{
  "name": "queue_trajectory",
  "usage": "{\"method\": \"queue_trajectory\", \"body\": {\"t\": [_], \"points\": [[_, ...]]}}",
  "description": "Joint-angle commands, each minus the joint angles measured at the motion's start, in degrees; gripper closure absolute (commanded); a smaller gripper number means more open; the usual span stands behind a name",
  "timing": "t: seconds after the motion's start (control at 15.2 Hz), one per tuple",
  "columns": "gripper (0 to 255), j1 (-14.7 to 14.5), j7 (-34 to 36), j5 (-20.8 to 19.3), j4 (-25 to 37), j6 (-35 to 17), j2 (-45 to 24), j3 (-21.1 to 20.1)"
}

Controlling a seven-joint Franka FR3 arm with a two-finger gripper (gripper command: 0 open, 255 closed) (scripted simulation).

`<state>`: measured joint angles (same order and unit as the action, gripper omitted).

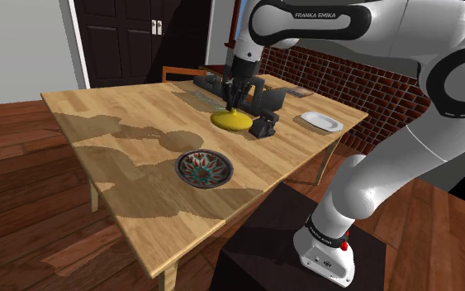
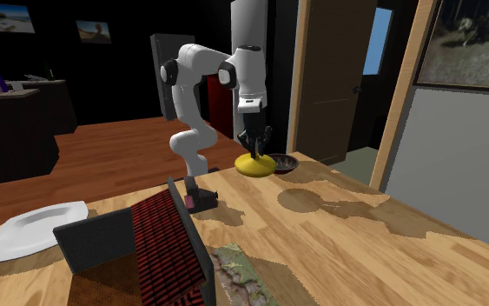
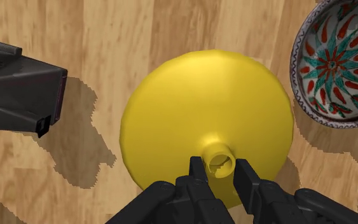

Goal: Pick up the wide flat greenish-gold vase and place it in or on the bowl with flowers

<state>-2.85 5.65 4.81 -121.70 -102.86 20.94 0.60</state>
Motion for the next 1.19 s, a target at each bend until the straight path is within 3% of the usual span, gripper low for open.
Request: {"method": "queue_trajectory", "body": {"t": [0.0, 0.26, 1.12], "points": [[255, 0.0, 0.1, 0.0, 1.7, 1.7, 0.0, 0.0], [255, 0.0, 0.3, -0.1, 5.0, 4.7, -0.3, 0.1], [255, -6.0, 18.1, 3.9, 7.8, 8.8, 2.8, -12.3]]}}
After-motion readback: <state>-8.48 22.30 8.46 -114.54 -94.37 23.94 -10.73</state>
